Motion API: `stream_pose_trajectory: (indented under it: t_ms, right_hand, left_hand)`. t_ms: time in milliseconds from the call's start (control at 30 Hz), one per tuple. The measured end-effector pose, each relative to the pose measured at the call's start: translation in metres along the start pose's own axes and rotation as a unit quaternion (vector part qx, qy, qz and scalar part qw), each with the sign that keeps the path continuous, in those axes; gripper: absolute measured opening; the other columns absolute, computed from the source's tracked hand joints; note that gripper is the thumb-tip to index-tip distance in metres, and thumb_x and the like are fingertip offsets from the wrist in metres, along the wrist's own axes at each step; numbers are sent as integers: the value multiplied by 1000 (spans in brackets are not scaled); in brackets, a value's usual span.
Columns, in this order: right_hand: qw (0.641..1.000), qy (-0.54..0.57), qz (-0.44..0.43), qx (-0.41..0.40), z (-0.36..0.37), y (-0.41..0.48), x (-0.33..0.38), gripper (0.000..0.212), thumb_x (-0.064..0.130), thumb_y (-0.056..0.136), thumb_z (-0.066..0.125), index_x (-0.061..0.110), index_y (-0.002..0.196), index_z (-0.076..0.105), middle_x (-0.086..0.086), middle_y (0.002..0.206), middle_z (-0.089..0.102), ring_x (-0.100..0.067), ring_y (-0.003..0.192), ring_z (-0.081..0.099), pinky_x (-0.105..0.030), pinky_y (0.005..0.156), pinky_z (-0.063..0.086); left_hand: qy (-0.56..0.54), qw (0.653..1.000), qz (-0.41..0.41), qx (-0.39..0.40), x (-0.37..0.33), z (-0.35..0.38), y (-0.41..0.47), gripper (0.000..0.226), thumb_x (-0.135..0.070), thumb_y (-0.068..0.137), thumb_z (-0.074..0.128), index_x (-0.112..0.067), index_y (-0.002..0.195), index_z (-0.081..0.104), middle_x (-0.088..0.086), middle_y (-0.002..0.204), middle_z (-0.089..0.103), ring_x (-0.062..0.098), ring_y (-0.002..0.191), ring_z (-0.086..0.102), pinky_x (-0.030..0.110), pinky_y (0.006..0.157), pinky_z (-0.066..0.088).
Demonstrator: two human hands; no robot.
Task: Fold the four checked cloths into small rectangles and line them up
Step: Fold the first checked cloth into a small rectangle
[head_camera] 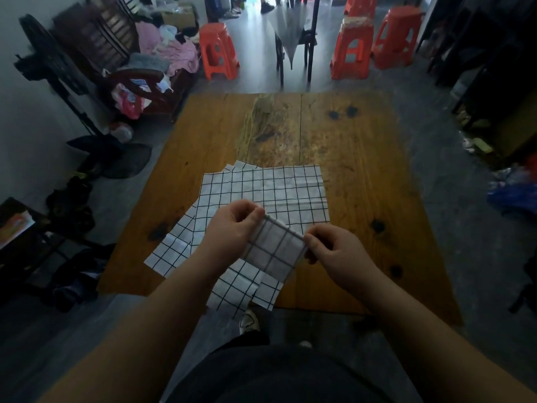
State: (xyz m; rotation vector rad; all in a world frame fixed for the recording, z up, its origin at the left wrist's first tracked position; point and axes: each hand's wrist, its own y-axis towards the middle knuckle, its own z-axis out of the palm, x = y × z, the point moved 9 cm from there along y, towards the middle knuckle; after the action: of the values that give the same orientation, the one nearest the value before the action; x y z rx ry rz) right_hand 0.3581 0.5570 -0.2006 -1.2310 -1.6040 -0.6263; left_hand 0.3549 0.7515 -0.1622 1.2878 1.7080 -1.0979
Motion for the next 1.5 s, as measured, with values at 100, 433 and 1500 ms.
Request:
stream_pose_trajectory:
  t_ms: [100, 433, 1500]
  right_hand:
    - [1000, -26, 1, 4, -3, -7, -2, 16, 25, 100, 56, 26, 88, 66, 3, 80, 69, -5, 74, 65, -24, 68, 53]
    - [995, -62, -57, -55, 18, -26, 40, 9, 31, 100, 53, 32, 101, 62, 12, 95, 65, -4, 88, 61, -28, 73, 54]
    - [965, 23, 87, -245, -2, -296, -19, 13, 24, 99, 61, 24, 90, 70, 11, 82, 70, -2, 77, 65, -15, 64, 48]
  left_hand:
    - [28, 1000, 11, -1, -1, 1, -5, 19, -31, 99, 56, -20, 86, 66, -2, 88, 64, 15, 84, 57, 34, 72, 47]
    - [53, 996, 50, 50, 1, -21, -36, 16, -30, 98, 59, -22, 87, 66, 3, 92, 66, 17, 87, 59, 33, 71, 47]
    - [40, 930, 136, 339, -14, 144, -192, 16, -37, 98, 58, -26, 96, 70, -12, 83, 69, -4, 73, 64, 16, 63, 49]
